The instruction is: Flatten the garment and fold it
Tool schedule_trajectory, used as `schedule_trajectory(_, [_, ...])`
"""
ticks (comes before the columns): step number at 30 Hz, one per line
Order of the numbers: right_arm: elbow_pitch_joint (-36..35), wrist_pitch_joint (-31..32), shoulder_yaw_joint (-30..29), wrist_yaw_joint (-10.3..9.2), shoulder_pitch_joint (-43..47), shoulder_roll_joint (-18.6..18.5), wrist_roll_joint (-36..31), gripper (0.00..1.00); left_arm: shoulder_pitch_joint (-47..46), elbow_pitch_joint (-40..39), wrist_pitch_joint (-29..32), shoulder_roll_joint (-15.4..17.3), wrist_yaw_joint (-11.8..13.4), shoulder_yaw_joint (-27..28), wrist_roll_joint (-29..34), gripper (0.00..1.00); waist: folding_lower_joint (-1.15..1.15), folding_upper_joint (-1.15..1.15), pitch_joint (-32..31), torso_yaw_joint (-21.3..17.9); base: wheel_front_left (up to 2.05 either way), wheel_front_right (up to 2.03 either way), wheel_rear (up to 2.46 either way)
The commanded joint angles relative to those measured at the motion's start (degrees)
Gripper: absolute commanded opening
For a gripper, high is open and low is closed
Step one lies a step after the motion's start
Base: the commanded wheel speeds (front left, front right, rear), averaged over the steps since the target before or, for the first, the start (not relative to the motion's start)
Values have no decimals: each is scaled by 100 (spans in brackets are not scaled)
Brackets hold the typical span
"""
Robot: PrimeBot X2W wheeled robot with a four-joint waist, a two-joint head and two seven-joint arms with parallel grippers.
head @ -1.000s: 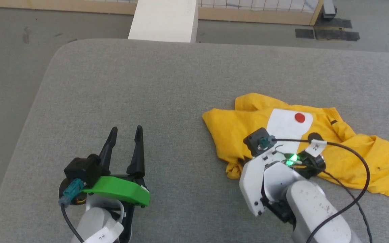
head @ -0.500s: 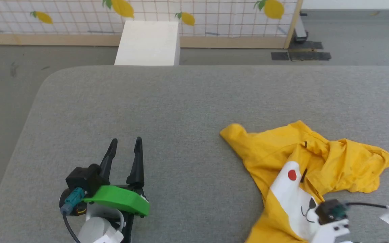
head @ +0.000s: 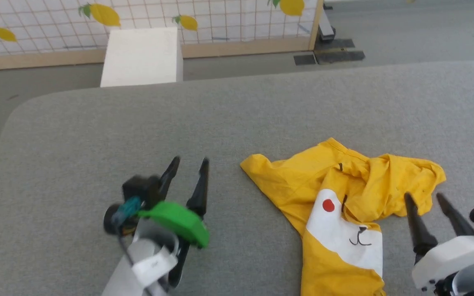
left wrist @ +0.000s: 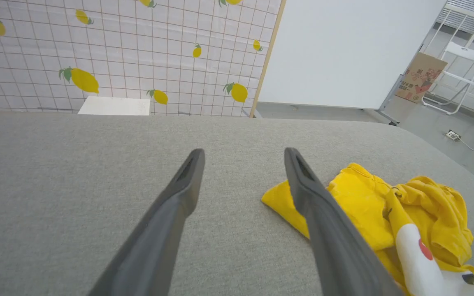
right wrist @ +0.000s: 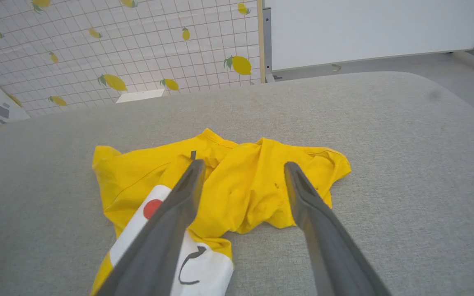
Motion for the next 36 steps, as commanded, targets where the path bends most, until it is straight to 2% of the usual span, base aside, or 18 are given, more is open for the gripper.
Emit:
schedule_trajectory(1, [119, -244, -30, 21, -160, 10, -52, 100, -310, 141, 137, -9, 66, -112, -36, 100, 0, 0, 252, -209, 0, 0, 0])
schedule_trajectory(4, [357, -655, 16, 21, -395, 11, -98, 100, -898, 519, 514, -9, 138, -479, -160, 100, 0, 0, 499, -379, 0, 0, 0])
schedule_trajectory(9, [692, -969, 182, 21, -681, 11, -21, 100, -1738, 1237, 1250, -9, 288, -991, -447, 100, 0, 0, 826, -665, 0, 0, 0])
schedule_trajectory(12, [883, -1052, 280, 21, -799, 11, 40, 100, -2142, 1737, 1870, -9, 573, -1174, -447, 100, 0, 0, 983, -836, 0, 0, 0])
schedule_trajectory(14, [976, -1100, 317, 21, -850, 11, 103, 100, -2357, 2006, 2226, -9, 740, -1253, -363, 100, 0, 0, 1060, -921, 0, 0, 0])
schedule_trajectory(18, [1139, -1183, 363, 21, -913, 11, 151, 100, -2610, 2417, 2921, 17, 897, -1387, -284, 100, 0, 0, 1152, -1017, 0, 0, 0])
schedule_trajectory(21, [1225, -1224, 383, 21, -943, 11, 180, 100, -2693, 2670, 3476, 86, 974, -1540, -183, 100, 0, 0, 1164, -1037, 0, 0, 0])
schedule_trajectory(23, [1256, -1235, 407, 21, -968, 11, 216, 100, -2682, 2814, 3910, 123, 931, -1668, -151, 100, 0, 0, 1150, -1029, 0, 0, 0])
schedule_trajectory(24, [1264, -1238, 402, 21, -976, 11, 228, 100, -2659, 2832, 4087, 127, 871, -1724, -163, 40, 0, 0, 1132, -1003, 0, 0, 0])
schedule_trajectory(25, [1265, -1234, 400, 21, -980, 11, 224, 100, -2644, 2790, 4118, 130, 835, -1743, -175, 0, 0, 0, 1119, -979, 0, 0, 0])
schedule_trajectory(27, [1253, -1235, 383, 21, -989, 11, 221, 100, -2596, 2614, 3943, 169, 818, -1749, -168, 0, 0, 0, 1083, -898, 0, 0, 0])
schedule_trajectory(29, [1234, -1228, 368, 21, -994, 11, 205, 100, -2481, 2324, 3433, 183, 928, -1571, -255, 0, 0, 0, 1023, -799, 0, 0, 0])
schedule_trajectory(34, [1168, -1206, 272, 21, -977, 11, 163, 100, -1942, 1527, 2033, 354, 1325, -982, -467, 0, 0, 0, 803, -479, 0, 0, 0])
schedule_trajectory(36, [1147, -1183, 193, 21, -953, 11, 144, 100, -1638, 1205, 1661, 468, 1478, -737, -565, 0, 0, 0, 708, -333, 0, 0, 0])
